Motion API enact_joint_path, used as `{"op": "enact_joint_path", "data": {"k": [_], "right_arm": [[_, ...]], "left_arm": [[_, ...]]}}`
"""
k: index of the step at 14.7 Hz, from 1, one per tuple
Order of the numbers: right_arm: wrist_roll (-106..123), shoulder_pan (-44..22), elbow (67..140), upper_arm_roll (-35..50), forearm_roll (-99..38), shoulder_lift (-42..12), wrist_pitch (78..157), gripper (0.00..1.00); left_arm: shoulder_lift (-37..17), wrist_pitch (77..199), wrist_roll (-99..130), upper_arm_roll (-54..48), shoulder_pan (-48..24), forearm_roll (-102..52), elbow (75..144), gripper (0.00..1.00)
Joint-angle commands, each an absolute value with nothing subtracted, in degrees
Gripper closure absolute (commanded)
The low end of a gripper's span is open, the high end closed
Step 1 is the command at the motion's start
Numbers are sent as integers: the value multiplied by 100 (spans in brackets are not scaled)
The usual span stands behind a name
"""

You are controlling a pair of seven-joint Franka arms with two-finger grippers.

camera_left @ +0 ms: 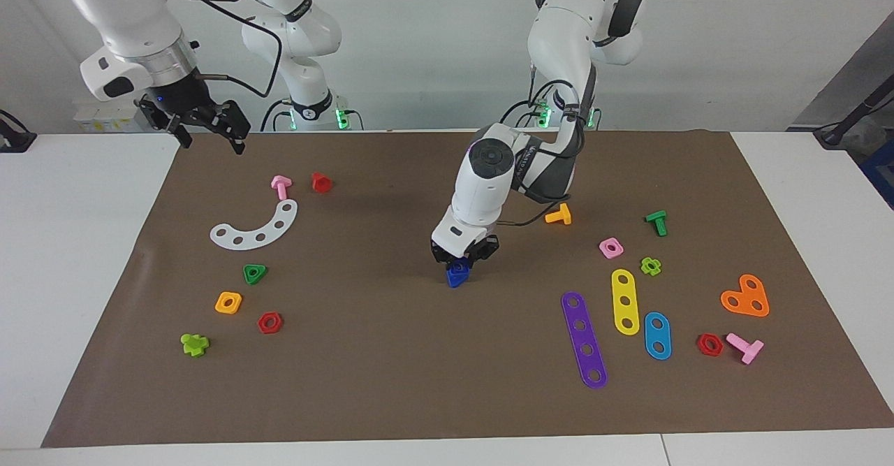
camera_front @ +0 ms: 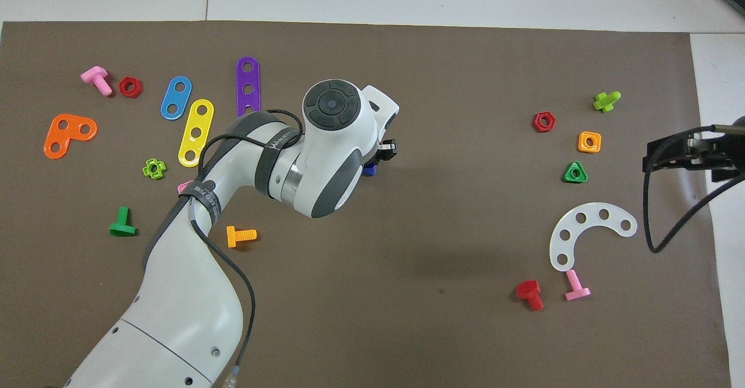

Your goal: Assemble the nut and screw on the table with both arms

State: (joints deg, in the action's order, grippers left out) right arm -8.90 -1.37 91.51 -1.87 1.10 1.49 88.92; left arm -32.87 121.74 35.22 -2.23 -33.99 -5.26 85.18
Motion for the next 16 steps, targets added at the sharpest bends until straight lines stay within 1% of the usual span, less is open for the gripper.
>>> {"op": "enact_joint_path", "data": {"k": [1, 5, 6, 7, 8, 9, 10, 11, 13, 15, 16], "right_arm": [[-844, -88, 9422, -141, 0, 360, 8939, 0], [-853, -97, 9439, -132, -9, 378, 8912, 0], [-853, -97, 9448, -123, -9, 387, 8912, 0], [-853, -97, 9457, -123, -9, 395, 8921, 0], [-800, -97, 9448, -123, 0, 396, 8886, 0], [-809, -97, 9413, -123, 0, 387, 8947, 0], [-809, -105, 9387, -97, 0, 395, 8973, 0], [-791, -105, 9395, -97, 0, 413, 8904, 0], [-800, -88, 9387, -97, 0, 413, 8921, 0], [-800, -79, 9387, -97, 0, 413, 8912, 0], [-800, -88, 9387, -97, 0, 413, 8912, 0]], "left_arm": [[-3208, 12410, 3595, -123, -3516, -466, 8797, 90], [-3190, 12603, 3595, -123, -3551, -448, 8947, 90], [-3199, 12604, 3603, -123, -3551, -440, 8947, 88], [-3199, 12647, 3604, -123, -3551, -439, 8956, 77], [-3199, 12665, 3604, -123, -3551, -439, 8965, 60], [-3199, 12665, 3604, -123, -3551, -439, 8965, 46], [-3199, 12665, 3604, -123, -3559, -439, 8956, 27], [-3199, 12674, 3604, -123, -3560, -439, 8939, 17], [-3199, 12674, 3595, -123, -3560, -439, 8903, 8], [-3208, 12552, 3586, -106, -3568, -439, 8799, 7], [-3243, 12368, 3586, -105, -3499, -439, 8606, 7]]}}
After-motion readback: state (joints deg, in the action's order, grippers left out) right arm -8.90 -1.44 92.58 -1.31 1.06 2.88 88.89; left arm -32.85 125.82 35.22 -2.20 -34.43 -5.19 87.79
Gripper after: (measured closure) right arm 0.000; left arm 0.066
